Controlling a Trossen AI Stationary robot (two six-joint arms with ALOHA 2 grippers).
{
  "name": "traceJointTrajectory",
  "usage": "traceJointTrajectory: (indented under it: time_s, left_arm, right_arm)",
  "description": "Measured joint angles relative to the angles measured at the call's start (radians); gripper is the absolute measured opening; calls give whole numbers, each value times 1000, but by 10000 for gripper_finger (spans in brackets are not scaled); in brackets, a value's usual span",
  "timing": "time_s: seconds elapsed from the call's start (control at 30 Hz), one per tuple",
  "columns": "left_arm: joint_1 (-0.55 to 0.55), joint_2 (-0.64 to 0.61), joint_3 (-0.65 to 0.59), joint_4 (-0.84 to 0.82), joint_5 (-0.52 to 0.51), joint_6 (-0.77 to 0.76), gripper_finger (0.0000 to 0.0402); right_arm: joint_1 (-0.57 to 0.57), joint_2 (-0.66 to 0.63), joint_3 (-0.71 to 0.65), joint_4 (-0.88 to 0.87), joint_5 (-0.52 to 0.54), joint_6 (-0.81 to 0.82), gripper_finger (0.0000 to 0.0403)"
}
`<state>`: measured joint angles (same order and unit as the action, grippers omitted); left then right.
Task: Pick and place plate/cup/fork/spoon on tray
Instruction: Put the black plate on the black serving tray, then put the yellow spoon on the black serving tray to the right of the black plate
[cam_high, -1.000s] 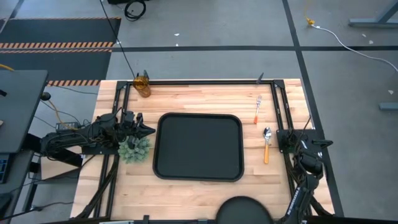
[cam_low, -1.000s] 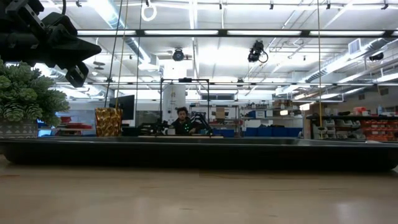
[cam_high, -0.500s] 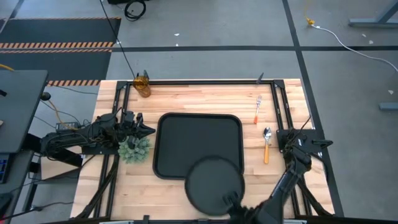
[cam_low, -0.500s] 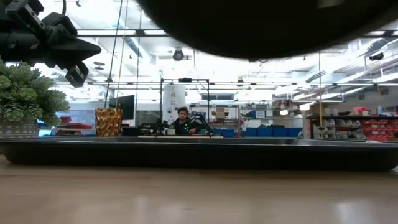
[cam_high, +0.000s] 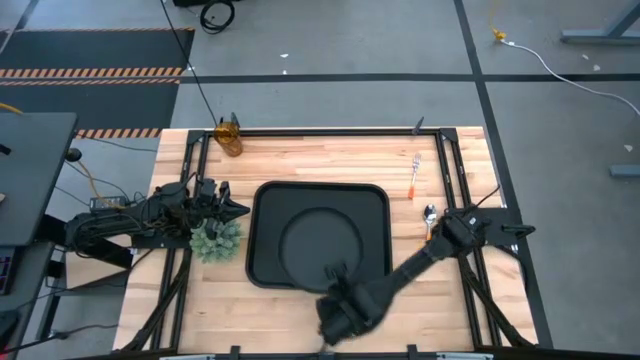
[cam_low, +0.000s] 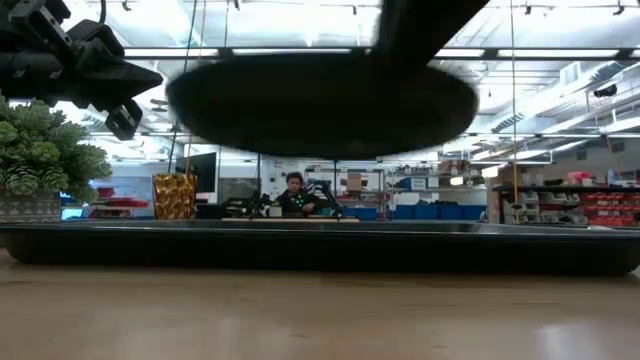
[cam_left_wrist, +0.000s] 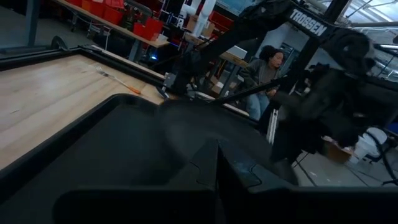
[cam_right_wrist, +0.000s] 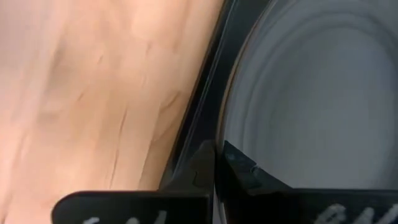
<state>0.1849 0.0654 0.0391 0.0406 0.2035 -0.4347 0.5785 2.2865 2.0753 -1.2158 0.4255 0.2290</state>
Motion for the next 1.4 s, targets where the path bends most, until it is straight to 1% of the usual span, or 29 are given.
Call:
traceJointTrajectory:
  time_s: [0.13, 0.27, 0.4, 0.5, 0.6, 0.83, 0.93, 1.07, 1.17, 1.23, 1.33, 1.4]
  left_arm:
    - [0, 0, 0, 0, 0, 0, 11]
    - [0, 0, 0, 0, 0, 0, 11]
    - [0, 0, 0, 0, 0, 0, 11]
    - [0, 0, 0, 0, 0, 0, 11]
    - [0, 0, 0, 0, 0, 0, 11]
    - [0, 0, 0, 0, 0, 0, 11]
    - [0, 0, 0, 0, 0, 0, 11]
    - [0, 0, 0, 0, 0, 0, 11]
    - [0, 0, 0, 0, 0, 0, 11]
    - [0, 0, 0, 0, 0, 0, 11]
    - [0, 0, 0, 0, 0, 0, 11]
    - [0, 0, 0, 0, 0, 0, 11]
  right_arm:
    - [-78, 1, -73, 48, -63, 29, 12]
    - [-136, 1, -124, 60, -79, 71, 12]
    - [-166, 1, -156, 83, -115, 102, 18]
    - [-166, 1, -169, 108, -128, 106, 28]
    - [-156, 1, -180, 148, -100, 109, 41]
    - [-141, 0, -183, 194, 8, 72, 77]
    - [-128, -17, -178, 184, 53, 56, 89]
    - [-99, -81, -177, 120, 66, 74, 97]
    - [-61, -151, -199, 28, 138, 142, 97]
    - [-32, -208, -242, -51, 190, 233, 97]
    - [8, -308, -355, -144, 230, 447, 96]
    - [33, -379, -461, -185, 229, 643, 97]
